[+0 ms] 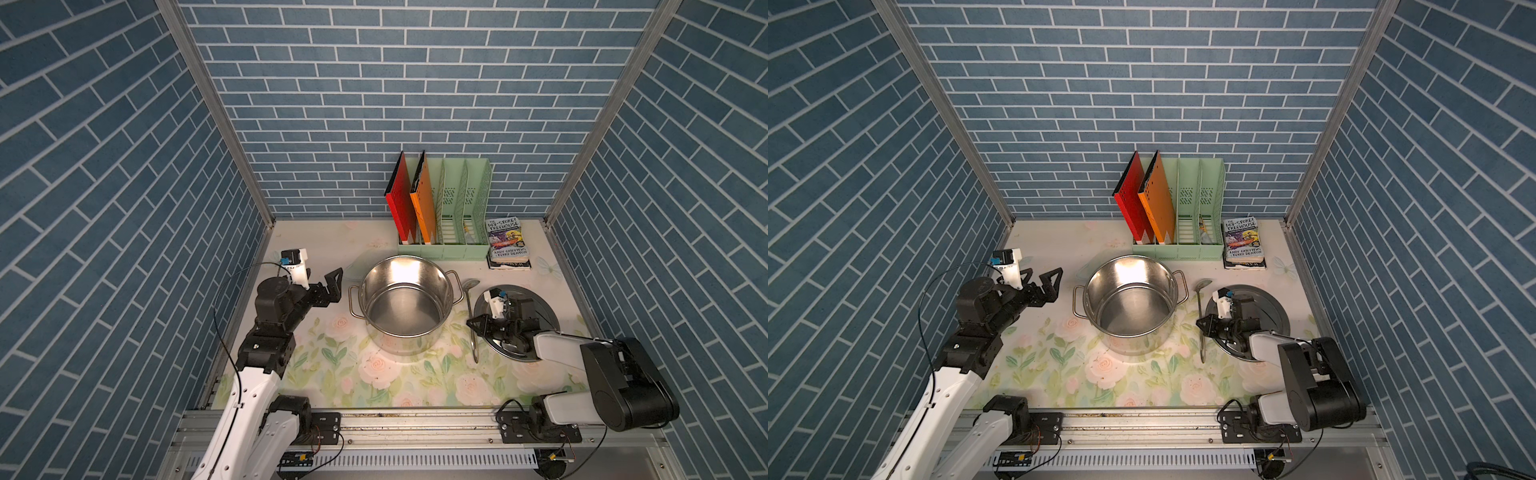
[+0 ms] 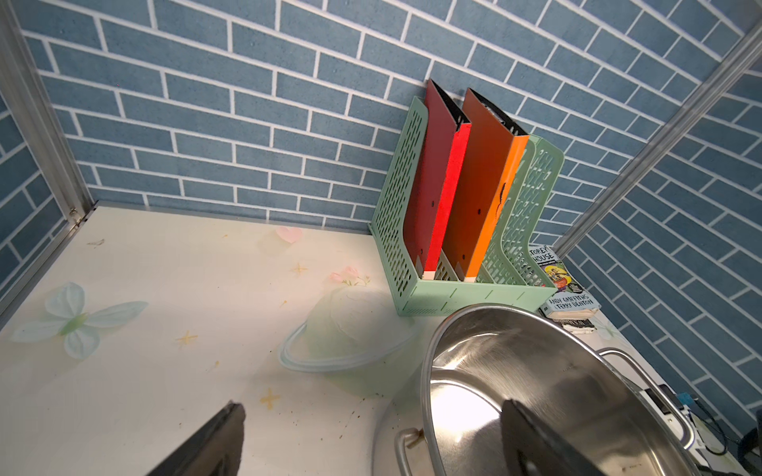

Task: Stir the soup with a spoon
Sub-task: Pick up the spoon from the center of the board.

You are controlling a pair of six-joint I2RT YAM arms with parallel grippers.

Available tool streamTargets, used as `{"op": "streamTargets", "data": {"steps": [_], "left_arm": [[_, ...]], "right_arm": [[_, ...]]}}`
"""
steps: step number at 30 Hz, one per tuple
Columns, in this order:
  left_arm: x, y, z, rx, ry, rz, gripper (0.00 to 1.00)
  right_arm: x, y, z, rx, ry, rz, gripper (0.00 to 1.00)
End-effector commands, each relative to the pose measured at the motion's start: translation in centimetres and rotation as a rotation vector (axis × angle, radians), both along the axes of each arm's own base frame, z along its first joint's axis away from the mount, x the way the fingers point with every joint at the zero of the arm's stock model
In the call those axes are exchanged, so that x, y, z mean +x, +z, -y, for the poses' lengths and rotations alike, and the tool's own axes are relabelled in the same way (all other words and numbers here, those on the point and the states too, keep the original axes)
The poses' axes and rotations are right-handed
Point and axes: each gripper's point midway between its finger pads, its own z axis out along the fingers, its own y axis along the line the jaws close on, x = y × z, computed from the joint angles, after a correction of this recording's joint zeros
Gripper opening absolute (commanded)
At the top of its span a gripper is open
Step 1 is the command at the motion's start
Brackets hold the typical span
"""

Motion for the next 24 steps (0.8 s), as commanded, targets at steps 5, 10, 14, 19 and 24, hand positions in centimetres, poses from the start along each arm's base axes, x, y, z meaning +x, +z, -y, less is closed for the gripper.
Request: {"op": "streamTargets", "data": {"steps": [5,10,14,19,24], "left_arm": [[0.0,6.7,3.8,0.084,-0.167,0.256,1.0],[-1.9,7.4,11.9,0.333,-0.33,0.388,1.0],[-5.1,6.2,17.6,0.612,-0.426,0.571,1.0],[-9.7,4.0,21.8,0.935,-0.496,0.92,1.0],[-11.8,4.3,23.4,1.057,-0.462,1.154,0.98]], "right_arm": [[2.7,9.4,0.8,0.163,-0.074,0.152,0.0],[3.5,16.4,3.0,0.216,-0.145,0.26,0.0],[3.0,22.6,2.4,0.279,-0.108,0.342,0.0],[0.9,27.6,-0.6,0.456,0.007,0.345,0.0],[-2.1,29.7,-6.8,0.546,0.203,0.261,0.0]]}}
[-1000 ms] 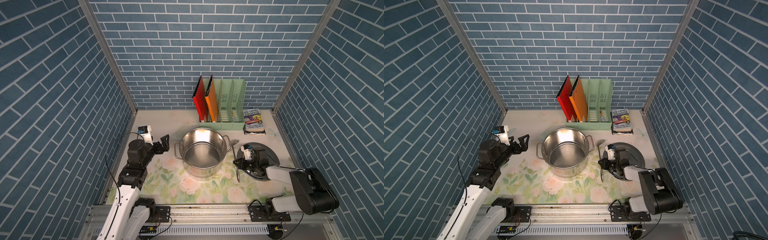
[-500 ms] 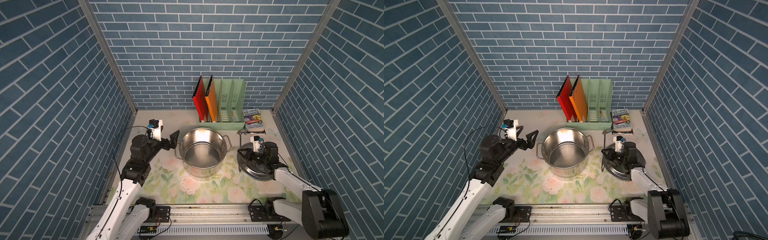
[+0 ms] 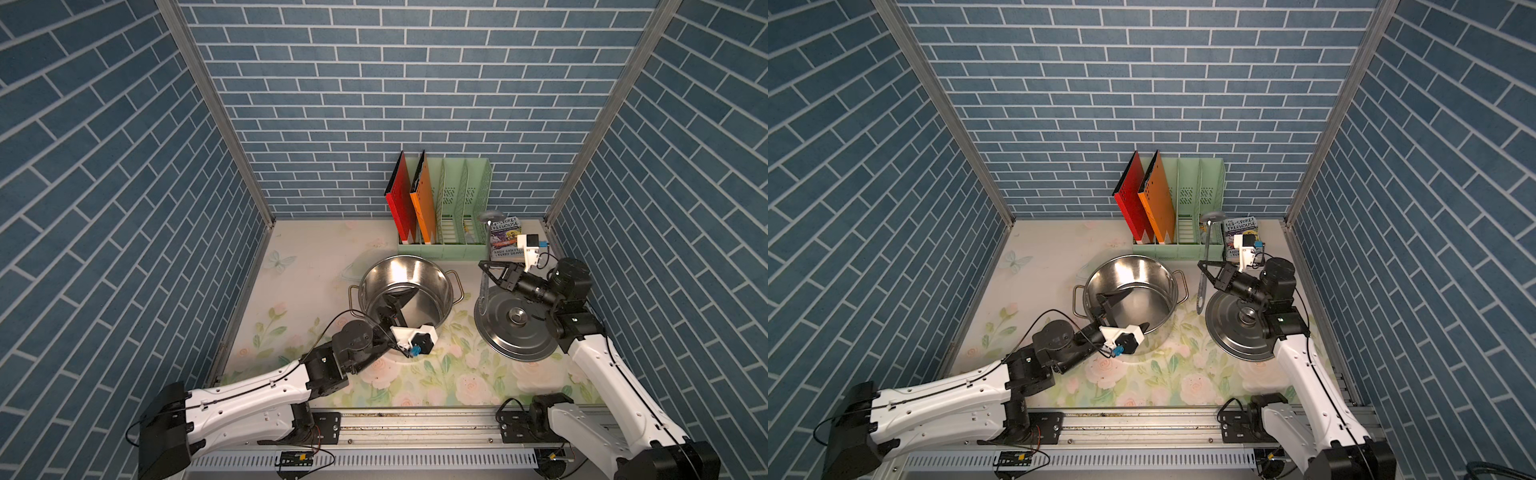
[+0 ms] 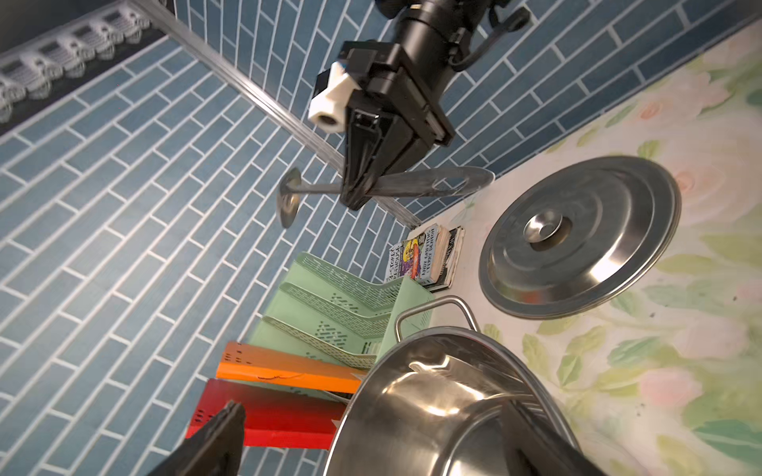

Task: Stir the soup with a spoon
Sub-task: Pick up the spoon from the center of the board.

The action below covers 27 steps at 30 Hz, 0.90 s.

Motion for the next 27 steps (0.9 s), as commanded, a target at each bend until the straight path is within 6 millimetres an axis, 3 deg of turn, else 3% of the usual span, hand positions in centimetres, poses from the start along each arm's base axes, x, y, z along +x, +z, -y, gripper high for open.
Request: {"op": "streamTargets", "data": {"steps": [1,6,14,17,23,27], "left_arm": [[-0.9,4.5,0.0,0.005,0.024,0.334,0.97],[-2.5,2.6,1.5,0.157,-0.031,0.514,0.89],[-2.7,2.9,3.1,0.233,-0.073,0.596,0.73],[-2.5,2.1,3.6,0.275,-0.078,0.601,0.69],[-2.6,3.2,3.6,0.238,-0.069,0.62,0.61],[-2.6,3.3,3.9,0.242,-0.077,0.636,0.47]], "right_arm": [[-2.4,2.8,-3.7,0.089,0.163,-0.02,0.0],[-3.7,4.0,-6.0,0.129,0.234,-0.025,0.0],[-6.0,2.7,-9.1,0.156,0.347,-0.085,0.0],[-6.3,3.0,-9.5,0.164,0.362,-0.087,0.0],[-6.9,2.4,-10.3,0.158,0.378,-0.107,0.0],[-7.5,1.7,-11.1,0.166,0.407,-0.139,0.0]]}}
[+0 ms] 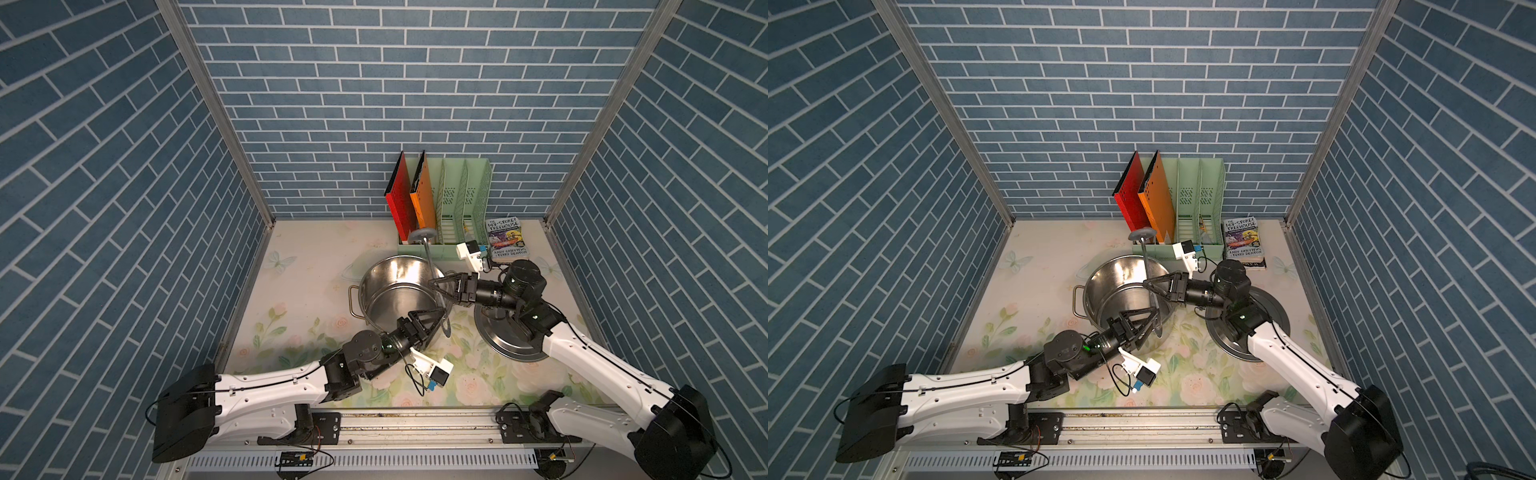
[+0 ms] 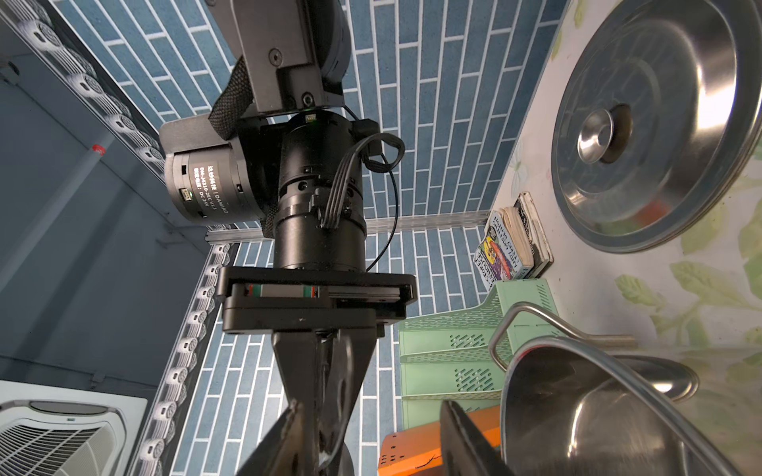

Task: Stir the soup with a spoon
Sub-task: Pick up the spoon from the center of the board.

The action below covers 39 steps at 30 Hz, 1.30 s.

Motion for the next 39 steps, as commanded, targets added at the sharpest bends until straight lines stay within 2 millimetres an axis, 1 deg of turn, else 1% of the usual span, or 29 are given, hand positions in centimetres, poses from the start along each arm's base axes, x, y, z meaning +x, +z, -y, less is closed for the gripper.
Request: {"op": "streamTargets", "data": {"steps": [1,3,7,9,12,14,15,18,19,20,22,23,25,27,30,32,33,36,37,39], "left_arm": [[-0.4,1.9,0.5,-0.044,-0.023,0.037,0.44],[-0.4,1.7,0.7,-0.037,-0.024,0.036,0.42],[-0.4,2.0,0.6,-0.048,-0.022,0.04,0.42],[-0.4,2.2,0.5,-0.053,-0.02,0.041,0.35],[-0.5,2.4,0.4,-0.062,-0.025,0.045,0.14],[-0.6,2.5,0.3,-0.068,-0.031,0.044,0.03],[-0.7,2.5,0.3,-0.072,-0.035,0.043,0.0],[-0.9,3.3,0.1,-0.125,-0.048,0.017,0.0],[-0.9,3.8,-0.1,-0.154,-0.049,0.001,0.0],[-0.8,4.4,-0.3,-0.19,-0.048,-0.033,0.0],[-0.5,5.6,-0.7,-0.253,-0.036,-0.087,0.0],[-0.3,6.3,-0.9,-0.287,-0.029,-0.104,0.0],[-0.2,7.4,-1.4,-0.353,-0.028,-0.137,0.0],[-0.1,8.5,-1.8,-0.414,-0.035,-0.179,0.0],[0.0,10.9,-2.8,-0.545,-0.046,-0.258,0.0],[0.1,12.8,-3.6,-0.64,-0.066,-0.342,0.0],[0.2,13.8,-3.9,-0.683,-0.078,-0.395,0.0],[0.4,17.6,-5.3,-0.855,-0.115,-0.603,0.0],[0.7,18.8,-5.9,-0.911,-0.116,-0.672,0.0],[1.5,20.4,-6.5,-0.983,-0.08,-0.805,0.0]], "right_arm": [[-0.5,0.7,-0.5,0.041,0.021,0.016,0.0],[-0.6,0.8,-0.7,0.041,0.025,0.015,0.0],[-0.9,0.6,-1.0,0.035,0.037,0.007,0.0],[-1.2,0.4,-1.1,0.033,0.046,0.004,0.0],[-1.2,0.3,-1.1,0.031,0.046,0.0,0.0],[-1.3,0.4,-1.1,0.034,0.047,0.003,0.0],[-1.3,0.5,-1.1,0.035,0.044,0.005,0.0],[-1.3,0.7,-1.0,0.04,0.038,0.012,0.0],[-1.3,0.9,-1.0,0.044,0.033,0.023,0.04],[-1.2,1.1,-0.8,0.045,0.023,0.039,0.19],[-1.0,1.2,-0.4,0.046,-0.017,0.067,0.43],[-0.9,1.3,-0.1,0.049,-0.042,0.082,0.52],[-0.8,1.4,0.6,0.053,-0.091,0.121,0.66],[-0.7,1.6,1.4,0.053,-0.142,0.17,0.77],[-0.6,2.0,3.0,0.033,-0.24,0.269,0.88],[-0.7,2.6,4.5,0.01,-0.313,0.362,0.92],[-0.7,2.9,5.2,-0.009,-0.354,0.409,0.92],[-0.7,3.8,7.7,-0.045,-0.484,0.531,0.92],[-0.6,3.8,8.5,-0.06,-0.524,0.563,0.92],[-0.4,3.4,9.8,-0.096,-0.593,0.606,0.92]]}}
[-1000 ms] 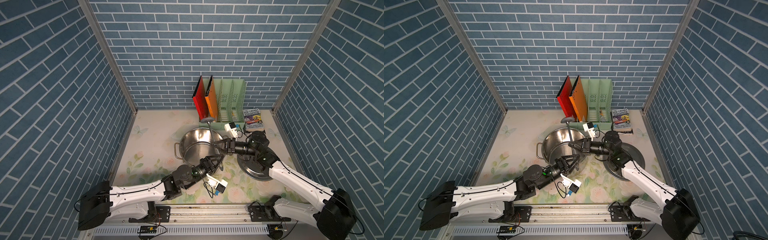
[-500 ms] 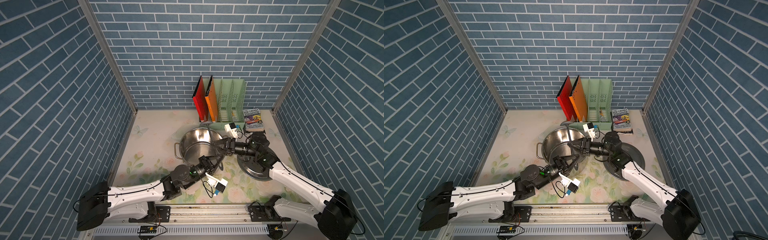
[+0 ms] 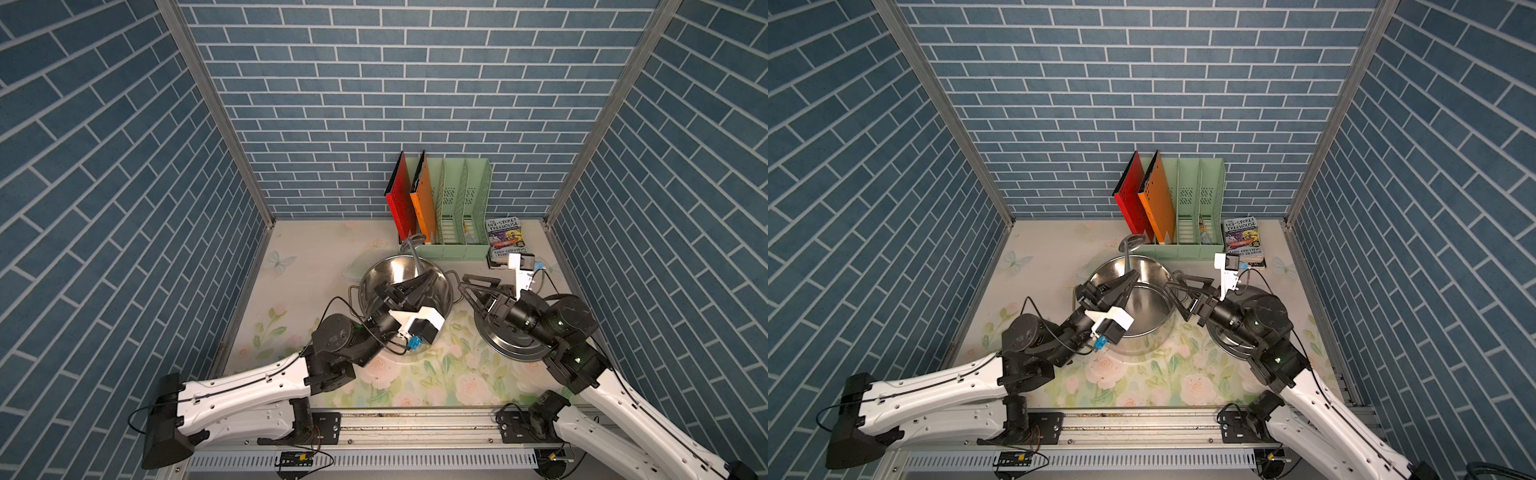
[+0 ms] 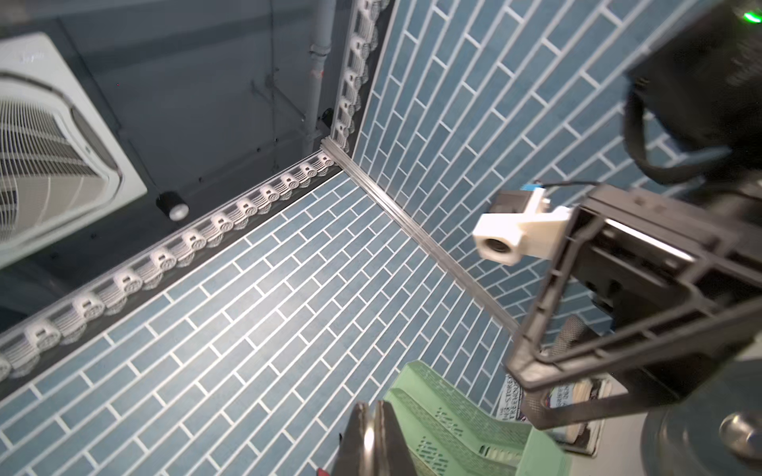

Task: Stir the soup with a spoon
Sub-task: Pick up the spoon from the center of the board, then stir the soup in the pan with a stick.

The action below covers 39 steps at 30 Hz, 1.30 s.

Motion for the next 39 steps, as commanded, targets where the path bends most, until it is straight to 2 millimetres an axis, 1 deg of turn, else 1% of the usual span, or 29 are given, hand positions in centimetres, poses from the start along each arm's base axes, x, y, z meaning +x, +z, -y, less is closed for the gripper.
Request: {"op": "streamTargets", "data": {"steps": [1,3,5,8,11,14,20,26,28,31,34,39], "left_arm": [[1.4,3.1,-2.2,-0.228,-0.035,-0.337,0.0],[2.3,2.7,-2.1,-0.23,-0.004,-0.449,0.0],[3.3,1.3,-2.2,-0.229,0.046,-0.549,0.0],[4.8,-1.1,-2.8,-0.245,0.107,-0.684,0.0],[6.8,-3.9,-3.9,-0.259,0.174,-0.803,0.0],[8.6,-6.2,-4.5,-0.259,0.211,-0.867,0.0],[11.9,-10.0,-4.2,-0.197,0.284,-0.924,0.0],[15.1,-15.1,-4.6,-0.121,0.388,-0.992,0.0],[15.9,-16.4,-4.9,-0.109,0.41,-1.004,0.0],[16.9,-17.5,-4.8,-0.088,0.437,-1.004,0.0],[17.8,-18.1,-4.0,-0.073,0.446,-0.999,0.0],[19.5,-19.9,-2.8,-0.007,0.488,-1.0,0.0]], "right_arm": [[1.8,-2.4,2.4,-0.135,-0.215,0.087,0.92],[2.0,-3.0,3.4,-0.164,-0.272,0.101,0.92],[2.3,-3.4,4.0,-0.184,-0.313,0.112,0.92],[2.7,-4.0,4.5,-0.219,-0.354,0.121,0.92],[3.2,-4.4,4.9,-0.25,-0.389,0.126,0.92],[3.5,-4.8,4.8,-0.261,-0.396,0.131,0.92],[3.6,-5.6,4.5,-0.266,-0.388,0.122,0.91],[3.5,-5.8,4.9,-0.258,-0.398,0.127,0.91],[3.4,-5.8,4.9,-0.26,-0.398,0.127,0.91],[3.4,-5.7,4.9,-0.26,-0.394,0.13,0.91],[3.3,-5.8,4.9,-0.261,-0.394,0.129,0.91],[3.2,-5.6,5.0,-0.257,-0.393,0.128,0.9]]}}
